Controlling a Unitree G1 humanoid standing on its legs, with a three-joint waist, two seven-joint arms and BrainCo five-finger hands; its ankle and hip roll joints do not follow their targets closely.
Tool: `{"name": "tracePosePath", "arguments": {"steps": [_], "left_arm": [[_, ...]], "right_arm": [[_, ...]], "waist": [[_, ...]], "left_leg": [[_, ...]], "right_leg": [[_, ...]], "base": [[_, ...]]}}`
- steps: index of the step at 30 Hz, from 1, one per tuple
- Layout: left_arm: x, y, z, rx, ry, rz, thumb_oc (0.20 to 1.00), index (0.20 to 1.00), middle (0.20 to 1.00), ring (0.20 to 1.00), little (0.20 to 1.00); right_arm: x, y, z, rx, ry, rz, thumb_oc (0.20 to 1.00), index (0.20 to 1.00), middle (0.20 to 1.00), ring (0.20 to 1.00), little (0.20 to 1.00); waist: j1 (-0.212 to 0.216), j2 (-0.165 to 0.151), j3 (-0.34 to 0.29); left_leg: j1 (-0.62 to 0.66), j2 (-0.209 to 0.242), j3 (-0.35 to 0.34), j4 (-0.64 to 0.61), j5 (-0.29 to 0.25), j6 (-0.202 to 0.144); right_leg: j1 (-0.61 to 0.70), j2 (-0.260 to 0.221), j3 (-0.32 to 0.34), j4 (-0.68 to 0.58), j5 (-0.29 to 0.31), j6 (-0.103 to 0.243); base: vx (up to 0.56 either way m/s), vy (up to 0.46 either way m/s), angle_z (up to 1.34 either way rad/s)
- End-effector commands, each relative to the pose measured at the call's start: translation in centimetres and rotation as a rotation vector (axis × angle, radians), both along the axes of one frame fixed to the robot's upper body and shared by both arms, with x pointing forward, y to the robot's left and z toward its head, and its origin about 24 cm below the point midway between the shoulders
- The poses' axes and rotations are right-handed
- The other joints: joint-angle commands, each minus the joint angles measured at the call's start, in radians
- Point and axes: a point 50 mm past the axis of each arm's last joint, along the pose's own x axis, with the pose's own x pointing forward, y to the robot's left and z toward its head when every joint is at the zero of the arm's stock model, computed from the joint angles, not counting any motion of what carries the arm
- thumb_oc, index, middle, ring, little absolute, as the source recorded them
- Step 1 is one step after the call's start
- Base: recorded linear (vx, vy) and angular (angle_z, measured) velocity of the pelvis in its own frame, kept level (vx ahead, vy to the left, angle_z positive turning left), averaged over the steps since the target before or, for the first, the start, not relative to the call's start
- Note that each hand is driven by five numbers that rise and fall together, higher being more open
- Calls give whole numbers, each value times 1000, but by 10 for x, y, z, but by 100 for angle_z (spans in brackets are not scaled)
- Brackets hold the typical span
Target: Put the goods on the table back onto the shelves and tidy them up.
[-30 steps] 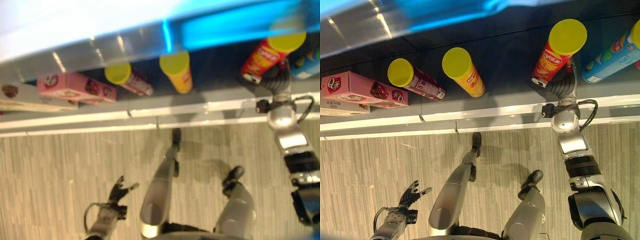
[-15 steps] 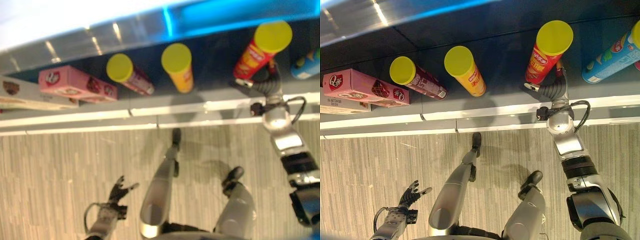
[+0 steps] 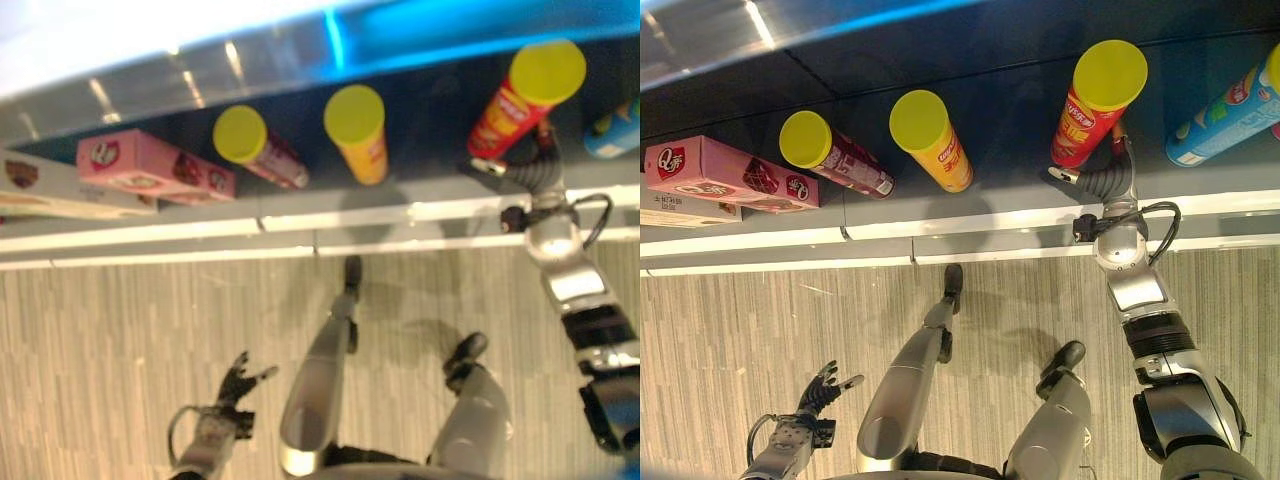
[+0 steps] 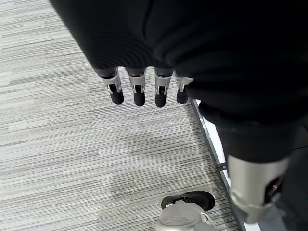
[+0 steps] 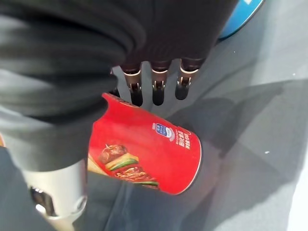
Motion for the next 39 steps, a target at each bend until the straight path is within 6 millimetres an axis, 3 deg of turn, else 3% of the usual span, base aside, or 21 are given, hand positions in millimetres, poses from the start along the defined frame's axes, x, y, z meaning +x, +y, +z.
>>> {"name": "tracePosePath", "arguments": {"steps": [1,26,33,39], "left_arm": [[-12,20,1,53,33,16,1000,1000,1000,1000,1000],[-13,20,0,61,40,19,1000,1000,1000,1000,1000],[-20,20,-5,59,70,33,1000,1000,1000,1000,1000],[-24,20,-7,58,84,51,1000,1000,1000,1000,1000]], "right_arm": [[-6,6,15,-10,-87,39,1000,1000,1000,1000,1000],[-4,3,10,-40,-75,-9,1000,1000,1000,1000,1000],[-26,0,34,-9,-254,-40,1000,1000,1000,1000,1000],[-41,5,36,-6,-309,-13,1000,1000,1000,1000,1000]], "waist": [[21,-12,-17],[18,-14,-23],[6,-21,-58],[-7,-26,-79]], "left_leg": [[49,70,-27,63,-177,-90],[49,67,-26,63,-176,-90],[79,66,-20,44,-177,-94],[112,70,-16,22,-171,-100]], "right_leg": [[-111,-14,72,-24,119,-21],[-109,-18,71,-26,126,-20],[-75,-11,64,-60,132,-14],[-41,0,61,-91,138,-11]], "base": [[0,0,0],[0,0,0],[8,2,1],[0,0,0]]}}
